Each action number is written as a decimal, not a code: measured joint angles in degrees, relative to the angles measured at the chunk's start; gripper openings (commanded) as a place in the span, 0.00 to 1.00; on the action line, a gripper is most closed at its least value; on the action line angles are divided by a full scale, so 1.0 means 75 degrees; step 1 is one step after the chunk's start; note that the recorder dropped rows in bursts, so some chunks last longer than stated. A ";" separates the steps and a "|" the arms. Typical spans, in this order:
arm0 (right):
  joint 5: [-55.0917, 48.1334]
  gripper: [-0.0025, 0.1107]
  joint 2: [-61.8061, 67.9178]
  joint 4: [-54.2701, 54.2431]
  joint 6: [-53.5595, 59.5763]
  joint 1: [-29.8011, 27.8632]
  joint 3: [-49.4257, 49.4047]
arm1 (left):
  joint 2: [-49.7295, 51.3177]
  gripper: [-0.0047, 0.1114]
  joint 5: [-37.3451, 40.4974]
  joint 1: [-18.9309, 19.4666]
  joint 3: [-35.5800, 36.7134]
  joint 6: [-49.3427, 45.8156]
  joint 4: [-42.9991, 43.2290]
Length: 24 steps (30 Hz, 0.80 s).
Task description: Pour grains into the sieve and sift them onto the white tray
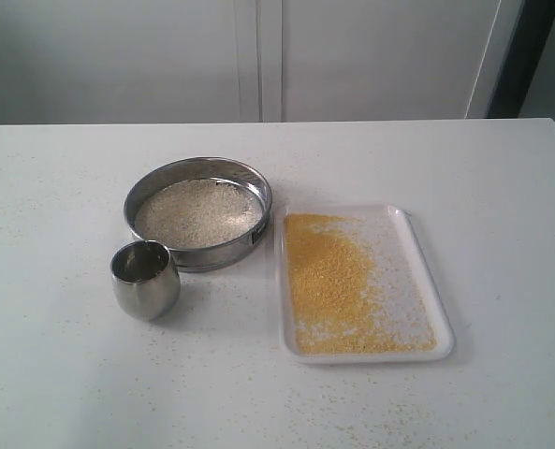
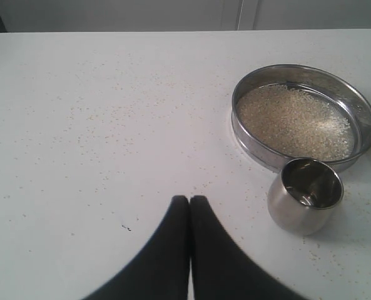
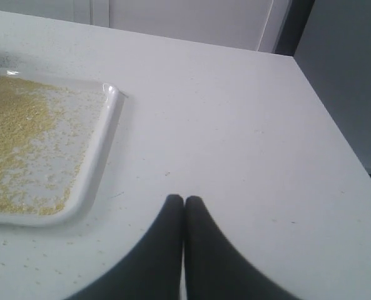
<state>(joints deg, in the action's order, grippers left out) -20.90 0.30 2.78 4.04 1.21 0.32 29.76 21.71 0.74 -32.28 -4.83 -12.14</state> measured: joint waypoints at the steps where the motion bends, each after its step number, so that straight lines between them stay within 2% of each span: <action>1: 0.0000 0.02 0.0000 -0.0021 0.0000 0.0000 0.0000 | 0.0000 0.04 0.0000 0.0000 0.0000 0.0000 0.0000; 24: 0.0000 0.02 0.0000 -0.0272 0.0000 0.0000 0.0000 | 0.0000 0.04 0.0000 0.0000 0.0000 0.0000 0.0000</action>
<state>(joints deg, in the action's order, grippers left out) -20.90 0.30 0.73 4.04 1.21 0.32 29.76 21.71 0.74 -32.28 -4.83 -12.14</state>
